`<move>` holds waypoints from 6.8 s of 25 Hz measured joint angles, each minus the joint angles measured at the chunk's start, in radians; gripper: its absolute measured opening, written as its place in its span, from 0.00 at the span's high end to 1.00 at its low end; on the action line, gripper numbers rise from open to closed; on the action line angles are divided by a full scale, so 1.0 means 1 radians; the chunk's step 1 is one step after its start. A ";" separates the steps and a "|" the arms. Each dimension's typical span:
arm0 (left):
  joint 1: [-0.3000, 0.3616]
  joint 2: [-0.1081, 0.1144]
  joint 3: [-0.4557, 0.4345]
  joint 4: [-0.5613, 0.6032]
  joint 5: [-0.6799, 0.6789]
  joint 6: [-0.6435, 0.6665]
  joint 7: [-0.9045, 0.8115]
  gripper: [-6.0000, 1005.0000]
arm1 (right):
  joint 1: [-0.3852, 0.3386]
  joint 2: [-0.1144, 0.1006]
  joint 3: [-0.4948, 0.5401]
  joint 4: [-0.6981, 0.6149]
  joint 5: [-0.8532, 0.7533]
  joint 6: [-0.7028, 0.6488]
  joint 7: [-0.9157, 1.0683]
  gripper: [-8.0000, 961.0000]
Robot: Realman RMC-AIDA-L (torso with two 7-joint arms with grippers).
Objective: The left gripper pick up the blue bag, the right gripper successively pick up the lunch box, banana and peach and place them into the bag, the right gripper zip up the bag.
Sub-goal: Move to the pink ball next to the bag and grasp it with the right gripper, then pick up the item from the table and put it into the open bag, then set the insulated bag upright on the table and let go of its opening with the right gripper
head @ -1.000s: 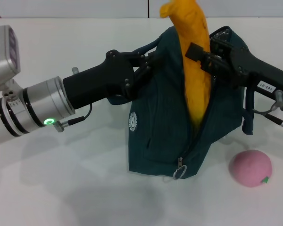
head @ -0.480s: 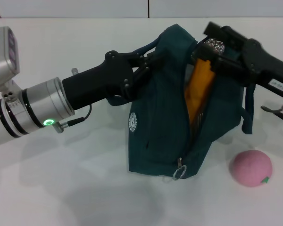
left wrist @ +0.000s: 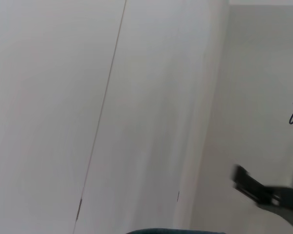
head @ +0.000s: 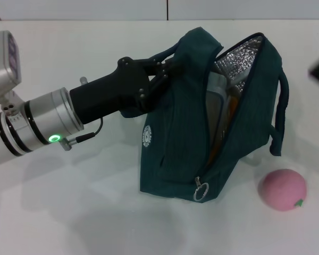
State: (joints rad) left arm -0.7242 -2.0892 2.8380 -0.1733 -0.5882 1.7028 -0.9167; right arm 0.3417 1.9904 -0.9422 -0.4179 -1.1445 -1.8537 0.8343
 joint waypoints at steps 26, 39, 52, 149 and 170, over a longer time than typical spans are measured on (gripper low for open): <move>0.025 0.002 0.004 0.023 0.010 -0.011 -0.002 0.95 | -0.179 -0.001 0.062 0.056 -0.436 0.241 -0.281 0.09; 0.022 0.003 0.004 0.016 0.013 -0.011 0.003 0.95 | -0.109 0.007 0.052 0.107 -0.460 0.361 -0.202 0.09; 0.020 0.004 0.004 0.017 0.003 -0.012 0.005 0.95 | -0.088 -0.002 0.039 0.099 -0.497 0.355 -0.201 0.46; -0.002 0.003 0.002 0.008 -0.055 0.015 0.017 0.95 | -0.019 0.012 0.009 -0.225 -0.601 0.179 0.157 0.35; 0.142 0.000 0.002 0.119 -0.053 0.022 0.337 0.95 | -0.001 0.011 0.063 -0.106 -0.323 0.173 0.043 0.88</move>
State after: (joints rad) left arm -0.5819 -2.0893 2.8404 -0.0540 -0.6410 1.7252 -0.5799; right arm 0.3412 2.0017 -0.8793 -0.5244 -1.4670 -1.6810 0.8773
